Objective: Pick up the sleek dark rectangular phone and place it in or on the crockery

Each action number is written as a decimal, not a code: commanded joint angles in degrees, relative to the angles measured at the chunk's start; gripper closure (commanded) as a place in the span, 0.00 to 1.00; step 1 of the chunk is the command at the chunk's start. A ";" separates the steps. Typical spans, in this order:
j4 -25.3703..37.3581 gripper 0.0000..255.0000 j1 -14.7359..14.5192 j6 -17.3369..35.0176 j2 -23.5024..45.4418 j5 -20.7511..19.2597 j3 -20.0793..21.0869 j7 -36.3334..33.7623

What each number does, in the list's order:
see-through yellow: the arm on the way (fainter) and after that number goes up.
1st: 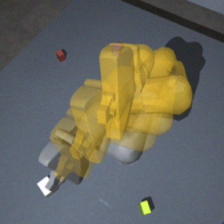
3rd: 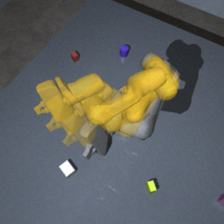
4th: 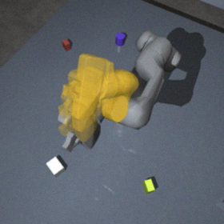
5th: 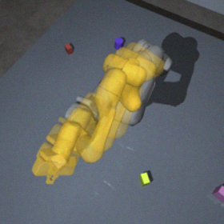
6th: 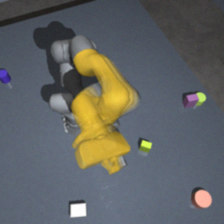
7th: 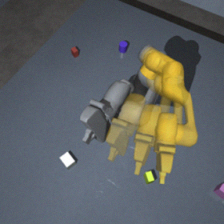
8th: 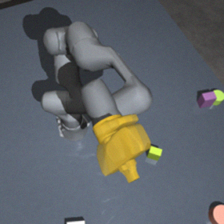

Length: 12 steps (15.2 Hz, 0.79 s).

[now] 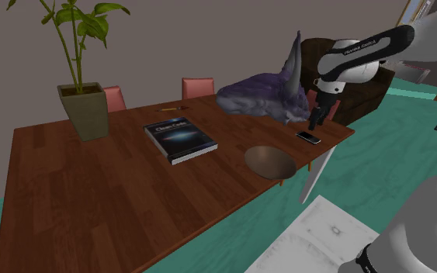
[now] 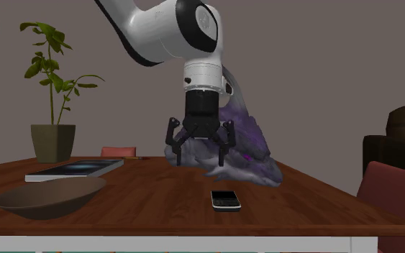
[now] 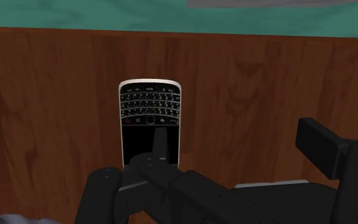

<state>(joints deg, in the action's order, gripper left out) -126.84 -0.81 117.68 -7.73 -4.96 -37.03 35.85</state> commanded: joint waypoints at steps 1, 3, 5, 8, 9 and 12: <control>2.70 0.00 -0.09 1.40 5.05 3.61 -1.78 4.84; 5.96 0.00 0.52 2.39 10.85 8.12 -2.88 9.97; 9.62 0.00 2.08 2.79 16.69 12.77 -2.95 14.92; 10.52 0.00 3.39 4.18 19.89 15.28 -2.25 17.31; 10.14 0.00 3.48 4.85 20.29 15.64 -2.12 17.55; 9.09 0.00 3.78 6.86 21.56 16.78 -1.71 18.31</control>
<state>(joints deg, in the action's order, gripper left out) -117.33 2.92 123.87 13.54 11.52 -38.86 53.97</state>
